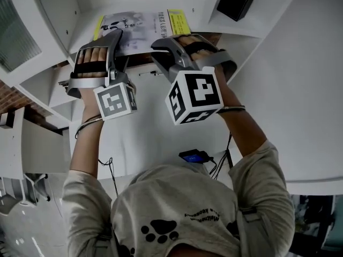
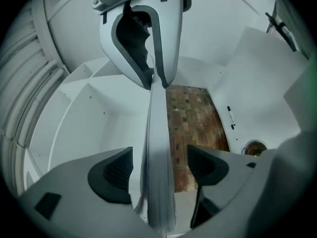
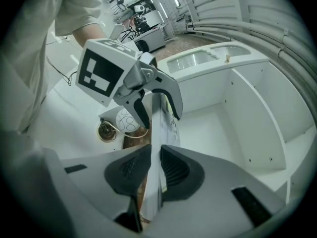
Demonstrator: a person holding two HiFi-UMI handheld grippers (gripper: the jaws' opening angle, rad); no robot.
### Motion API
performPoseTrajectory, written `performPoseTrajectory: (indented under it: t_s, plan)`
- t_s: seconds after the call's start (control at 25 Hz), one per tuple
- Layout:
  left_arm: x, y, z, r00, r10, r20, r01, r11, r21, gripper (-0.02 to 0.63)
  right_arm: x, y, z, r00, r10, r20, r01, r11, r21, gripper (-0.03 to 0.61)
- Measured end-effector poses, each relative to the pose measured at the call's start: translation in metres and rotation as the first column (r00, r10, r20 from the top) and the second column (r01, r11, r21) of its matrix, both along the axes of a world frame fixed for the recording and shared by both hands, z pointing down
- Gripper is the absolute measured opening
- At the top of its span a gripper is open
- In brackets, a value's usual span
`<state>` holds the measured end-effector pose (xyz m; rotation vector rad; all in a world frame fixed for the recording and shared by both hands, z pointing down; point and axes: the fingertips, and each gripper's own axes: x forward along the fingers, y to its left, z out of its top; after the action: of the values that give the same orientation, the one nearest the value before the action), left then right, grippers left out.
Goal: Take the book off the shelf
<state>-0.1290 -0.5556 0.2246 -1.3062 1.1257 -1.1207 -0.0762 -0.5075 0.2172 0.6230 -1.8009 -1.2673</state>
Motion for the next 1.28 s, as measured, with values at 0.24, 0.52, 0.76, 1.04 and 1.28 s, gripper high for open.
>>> performPoseTrajectory:
  t_s: [0.24,0.52,0.76,1.04,1.28]
  plan:
    - [0.006,0.002,-0.008,1.000,0.014,0.014,-0.014,1.000,0.022,0.093,0.000,0.006,0.001,1.000,0.001,-0.002,-0.001,1.000,-0.003,0.074]
    - [0.007,0.002,-0.007,1.000,-0.019,0.008,0.020,1.000,-0.017,0.084,-0.002,0.006,-0.004,0.999,-0.006,0.037,0.005,1.000,0.019,0.189]
    - [0.006,0.007,-0.008,0.998,-0.057,-0.018,0.056,0.997,-0.052,0.084,-0.014,-0.003,0.002,0.997,0.022,-0.067,-0.016,0.995,0.096,0.296]
    - [-0.035,-0.010,-0.009,0.997,-0.058,-0.044,0.055,0.997,-0.059,0.086,-0.035,-0.073,0.007,0.978,0.183,-0.102,-0.158,0.964,0.213,0.302]
    - [-0.033,0.010,-0.013,0.997,-0.060,-0.055,0.057,0.997,-0.049,0.084,-0.029,-0.054,-0.003,0.984,0.175,-0.034,-0.155,0.938,0.311,0.087]
